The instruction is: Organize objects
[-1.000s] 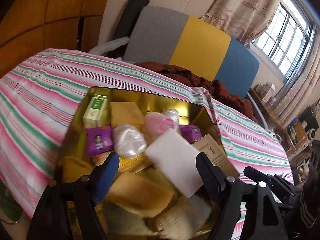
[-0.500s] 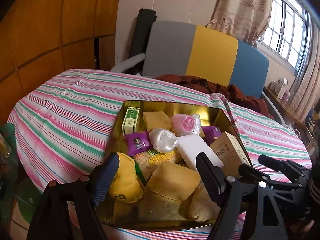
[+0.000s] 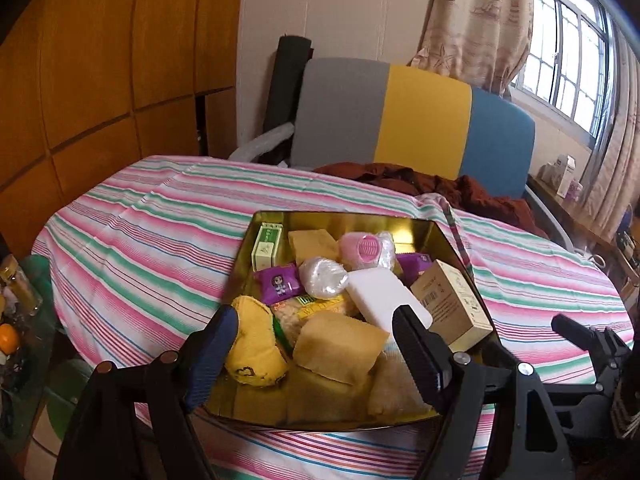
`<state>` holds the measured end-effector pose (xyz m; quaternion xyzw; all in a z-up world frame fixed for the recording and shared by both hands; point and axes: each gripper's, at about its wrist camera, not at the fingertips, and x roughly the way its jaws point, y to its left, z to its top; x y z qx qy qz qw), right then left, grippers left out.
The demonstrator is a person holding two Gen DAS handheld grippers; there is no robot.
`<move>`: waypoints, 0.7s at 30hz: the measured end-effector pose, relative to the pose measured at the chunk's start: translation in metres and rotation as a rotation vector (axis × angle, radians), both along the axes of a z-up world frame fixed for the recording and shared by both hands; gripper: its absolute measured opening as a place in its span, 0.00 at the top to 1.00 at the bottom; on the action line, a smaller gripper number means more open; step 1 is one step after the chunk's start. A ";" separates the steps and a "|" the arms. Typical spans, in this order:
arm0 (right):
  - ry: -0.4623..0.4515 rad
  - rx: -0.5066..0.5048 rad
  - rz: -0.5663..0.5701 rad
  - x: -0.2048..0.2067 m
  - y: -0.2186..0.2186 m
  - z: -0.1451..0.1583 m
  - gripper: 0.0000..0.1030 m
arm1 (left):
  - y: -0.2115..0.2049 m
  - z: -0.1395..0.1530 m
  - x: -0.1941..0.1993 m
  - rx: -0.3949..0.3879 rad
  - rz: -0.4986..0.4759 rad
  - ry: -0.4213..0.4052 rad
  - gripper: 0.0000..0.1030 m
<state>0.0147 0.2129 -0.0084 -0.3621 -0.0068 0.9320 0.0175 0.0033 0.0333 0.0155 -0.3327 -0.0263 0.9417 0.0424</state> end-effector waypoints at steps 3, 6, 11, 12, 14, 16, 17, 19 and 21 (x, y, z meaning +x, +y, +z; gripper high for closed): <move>0.000 -0.006 -0.010 0.005 0.003 -0.002 0.00 | 0.001 0.003 0.007 -0.035 0.042 0.030 0.21; 0.014 0.002 -0.028 0.008 0.004 -0.002 0.00 | 0.000 0.001 0.011 -0.055 0.059 0.035 0.21; 0.020 0.012 -0.085 0.003 0.009 0.002 0.00 | -0.005 -0.005 0.015 -0.078 0.078 0.033 0.21; 0.023 0.011 -0.099 0.001 0.011 0.003 0.00 | -0.007 -0.007 0.015 -0.070 0.083 0.028 0.21; 0.024 0.004 -0.113 -0.001 0.013 0.003 0.00 | -0.011 -0.010 0.014 -0.040 0.080 0.010 0.22; 0.022 0.016 -0.112 -0.003 0.011 0.002 0.00 | -0.013 -0.013 0.012 -0.024 0.087 -0.008 0.23; 0.024 0.018 -0.107 -0.003 0.010 0.002 0.00 | -0.014 -0.014 0.012 -0.024 0.093 -0.010 0.24; 0.037 0.032 -0.092 -0.004 0.005 0.003 0.00 | -0.014 -0.014 0.012 -0.024 0.095 -0.010 0.25; 0.048 0.046 -0.085 -0.006 0.002 0.005 0.00 | -0.015 -0.015 0.012 -0.019 0.095 -0.013 0.25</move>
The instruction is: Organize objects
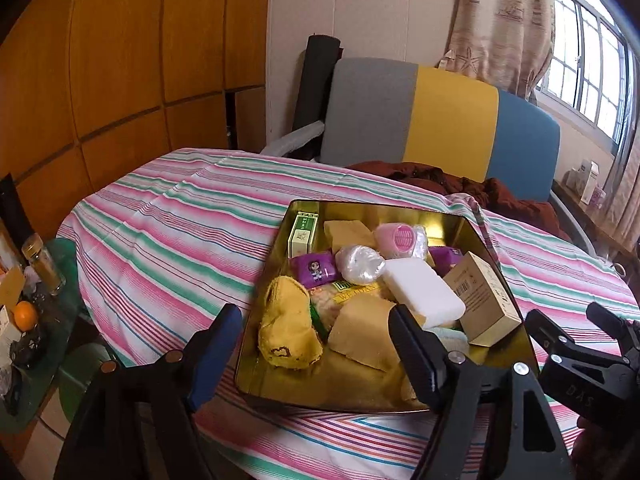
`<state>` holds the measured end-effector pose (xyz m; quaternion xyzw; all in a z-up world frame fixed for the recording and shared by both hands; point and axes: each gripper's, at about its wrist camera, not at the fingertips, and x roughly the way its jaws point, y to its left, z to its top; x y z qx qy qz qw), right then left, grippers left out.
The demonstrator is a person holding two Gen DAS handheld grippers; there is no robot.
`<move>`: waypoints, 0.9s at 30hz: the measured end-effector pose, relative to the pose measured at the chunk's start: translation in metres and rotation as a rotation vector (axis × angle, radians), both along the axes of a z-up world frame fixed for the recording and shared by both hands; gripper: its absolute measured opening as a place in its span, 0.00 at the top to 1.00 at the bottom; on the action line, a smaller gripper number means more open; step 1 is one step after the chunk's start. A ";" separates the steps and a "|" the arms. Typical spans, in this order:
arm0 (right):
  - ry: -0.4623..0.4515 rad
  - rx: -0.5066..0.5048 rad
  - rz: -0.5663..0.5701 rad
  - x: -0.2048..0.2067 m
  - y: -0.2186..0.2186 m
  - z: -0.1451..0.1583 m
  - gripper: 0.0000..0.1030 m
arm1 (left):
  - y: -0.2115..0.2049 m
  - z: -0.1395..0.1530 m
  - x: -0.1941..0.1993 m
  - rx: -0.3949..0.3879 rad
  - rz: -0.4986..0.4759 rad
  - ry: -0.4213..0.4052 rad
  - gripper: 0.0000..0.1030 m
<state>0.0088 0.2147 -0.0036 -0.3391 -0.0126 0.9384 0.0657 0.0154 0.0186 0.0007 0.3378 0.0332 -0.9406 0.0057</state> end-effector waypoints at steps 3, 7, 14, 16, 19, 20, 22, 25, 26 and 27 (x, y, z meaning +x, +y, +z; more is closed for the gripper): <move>0.020 0.000 0.011 -0.002 -0.004 0.003 0.00 | 0.000 -0.002 0.001 0.007 -0.002 -0.005 0.25; 0.022 -0.011 0.019 0.000 -0.005 0.002 0.00 | 0.000 -0.002 0.001 0.012 -0.007 -0.012 0.26; 0.025 -0.019 0.029 0.003 -0.009 0.001 0.00 | 0.001 0.000 0.001 0.022 -0.017 -0.018 0.26; 0.025 -0.015 0.032 0.004 -0.011 0.000 0.00 | 0.000 0.000 0.001 0.025 -0.017 -0.022 0.26; 0.021 -0.011 0.034 0.004 -0.013 -0.001 0.00 | 0.001 0.000 0.001 0.009 -0.016 -0.008 0.31; 0.020 -0.011 0.034 0.003 -0.013 -0.002 0.00 | 0.001 0.000 0.001 0.000 -0.013 -0.002 0.32; 0.018 -0.012 0.033 0.003 -0.013 -0.003 0.00 | 0.000 -0.001 0.000 -0.003 -0.011 -0.002 0.36; 0.012 -0.011 0.032 0.002 -0.013 -0.004 0.00 | 0.000 -0.003 0.000 -0.012 -0.017 0.005 0.43; 0.010 -0.012 0.033 0.002 -0.013 -0.005 0.00 | 0.000 -0.003 0.000 -0.011 -0.020 0.005 0.43; 0.009 -0.012 0.033 0.002 -0.014 -0.005 0.00 | 0.001 -0.003 0.000 -0.014 -0.021 0.006 0.43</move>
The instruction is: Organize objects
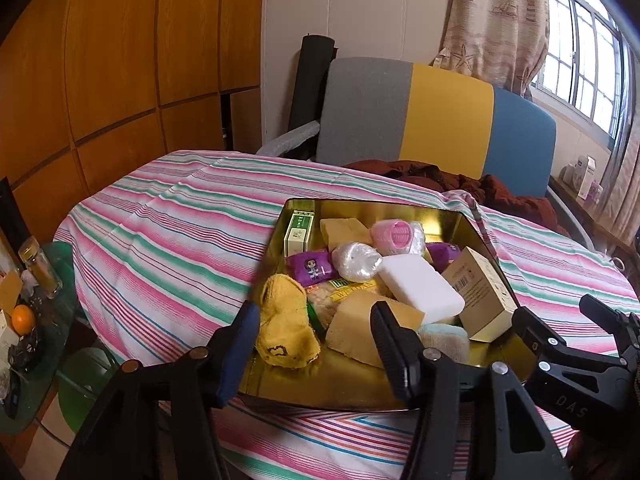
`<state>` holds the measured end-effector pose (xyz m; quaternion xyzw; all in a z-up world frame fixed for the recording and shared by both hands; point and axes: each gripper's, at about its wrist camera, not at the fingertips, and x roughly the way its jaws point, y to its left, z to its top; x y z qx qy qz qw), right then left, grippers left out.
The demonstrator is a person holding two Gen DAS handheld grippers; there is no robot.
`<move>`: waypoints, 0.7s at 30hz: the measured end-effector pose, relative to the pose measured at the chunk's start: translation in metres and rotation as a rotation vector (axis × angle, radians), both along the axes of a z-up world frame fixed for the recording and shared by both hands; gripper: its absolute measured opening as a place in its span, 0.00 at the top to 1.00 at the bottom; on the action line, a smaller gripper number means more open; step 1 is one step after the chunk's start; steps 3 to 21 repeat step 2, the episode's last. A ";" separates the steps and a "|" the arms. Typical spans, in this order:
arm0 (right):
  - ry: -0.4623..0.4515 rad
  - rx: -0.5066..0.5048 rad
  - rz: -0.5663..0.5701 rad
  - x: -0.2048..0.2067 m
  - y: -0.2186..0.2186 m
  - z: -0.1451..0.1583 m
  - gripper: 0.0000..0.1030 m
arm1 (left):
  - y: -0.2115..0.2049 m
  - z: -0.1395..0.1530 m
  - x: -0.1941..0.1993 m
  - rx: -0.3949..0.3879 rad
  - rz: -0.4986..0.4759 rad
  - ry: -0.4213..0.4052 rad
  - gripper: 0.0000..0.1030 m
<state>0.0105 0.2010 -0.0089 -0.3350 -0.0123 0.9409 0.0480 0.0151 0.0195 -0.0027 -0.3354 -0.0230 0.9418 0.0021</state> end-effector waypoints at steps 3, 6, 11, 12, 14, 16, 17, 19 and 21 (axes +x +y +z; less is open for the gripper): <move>0.000 0.004 0.002 0.000 -0.001 -0.001 0.00 | 0.001 0.000 0.000 -0.002 -0.010 -0.003 0.43; 0.000 0.004 0.002 0.000 -0.001 -0.001 0.00 | 0.001 0.000 0.000 -0.002 -0.010 -0.003 0.43; 0.000 0.004 0.002 0.000 -0.001 -0.001 0.00 | 0.001 0.000 0.000 -0.002 -0.010 -0.003 0.43; 0.000 0.004 0.002 0.000 -0.001 -0.001 0.00 | 0.001 0.000 0.000 -0.002 -0.010 -0.003 0.43; 0.000 0.004 0.002 0.000 -0.001 -0.001 0.00 | 0.001 0.000 0.000 -0.002 -0.010 -0.003 0.43; 0.000 0.004 0.002 0.000 -0.001 -0.001 0.00 | 0.001 0.000 0.000 -0.002 -0.010 -0.003 0.43; 0.000 0.004 0.002 0.000 -0.001 -0.001 0.00 | 0.001 0.000 0.000 -0.002 -0.010 -0.003 0.43; 0.000 0.004 0.002 0.000 -0.001 -0.001 0.00 | 0.001 0.000 0.000 -0.002 -0.010 -0.003 0.43; 0.000 0.004 0.002 0.000 -0.001 -0.001 0.00 | 0.001 0.000 0.000 -0.002 -0.010 -0.003 0.43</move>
